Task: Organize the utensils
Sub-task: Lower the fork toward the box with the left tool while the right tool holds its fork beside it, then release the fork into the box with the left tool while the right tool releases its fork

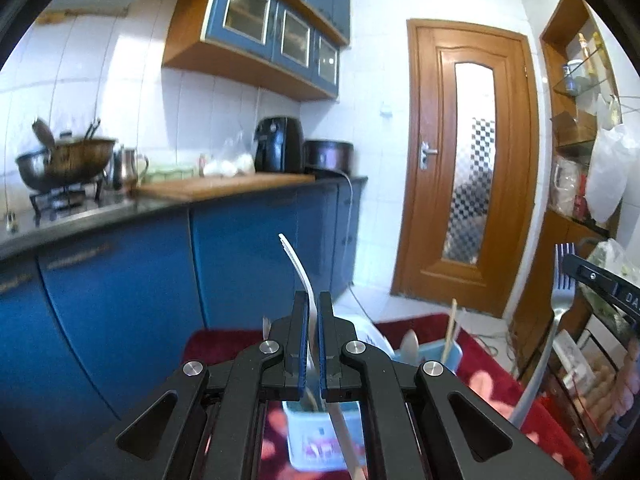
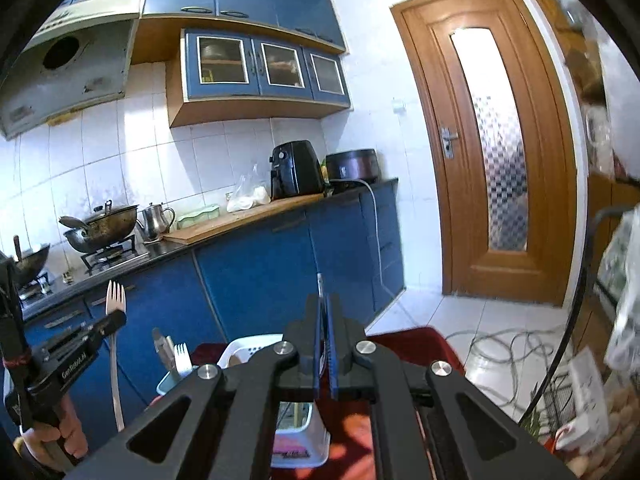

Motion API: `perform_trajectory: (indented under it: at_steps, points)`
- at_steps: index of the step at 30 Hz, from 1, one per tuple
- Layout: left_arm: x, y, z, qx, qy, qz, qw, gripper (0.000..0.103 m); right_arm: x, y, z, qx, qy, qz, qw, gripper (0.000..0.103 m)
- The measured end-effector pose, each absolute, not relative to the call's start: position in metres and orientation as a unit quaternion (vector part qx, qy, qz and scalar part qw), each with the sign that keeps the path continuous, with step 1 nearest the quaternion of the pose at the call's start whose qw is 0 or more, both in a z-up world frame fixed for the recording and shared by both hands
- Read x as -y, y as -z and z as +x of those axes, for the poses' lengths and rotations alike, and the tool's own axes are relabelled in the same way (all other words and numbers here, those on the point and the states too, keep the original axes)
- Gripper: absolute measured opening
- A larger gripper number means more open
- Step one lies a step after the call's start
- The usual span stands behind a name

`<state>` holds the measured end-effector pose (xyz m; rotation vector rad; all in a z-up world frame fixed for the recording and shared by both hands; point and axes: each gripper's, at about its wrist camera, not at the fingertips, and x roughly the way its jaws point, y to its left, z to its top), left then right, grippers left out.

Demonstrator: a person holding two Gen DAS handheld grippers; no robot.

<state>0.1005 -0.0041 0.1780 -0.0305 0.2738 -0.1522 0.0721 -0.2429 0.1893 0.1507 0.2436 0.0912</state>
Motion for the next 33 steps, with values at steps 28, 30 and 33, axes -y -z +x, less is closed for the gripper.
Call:
perform_trajectory:
  at_steps: [28,30,33]
  points:
    - [0.030,-0.123,0.187,-0.093,0.010,0.028,0.995,0.004,0.214,-0.156,0.143,-0.096,0.001,-0.002,0.995,0.005]
    - [0.030,-0.120,0.185,-0.093,0.012,0.027,0.995,0.004,0.210,-0.152,0.142,-0.099,-0.010,-0.006,0.995,0.006]
    - [0.028,-0.116,0.181,-0.092,0.013,0.022,0.995,0.004,0.203,-0.147,0.142,-0.108,-0.029,-0.007,0.994,0.006]
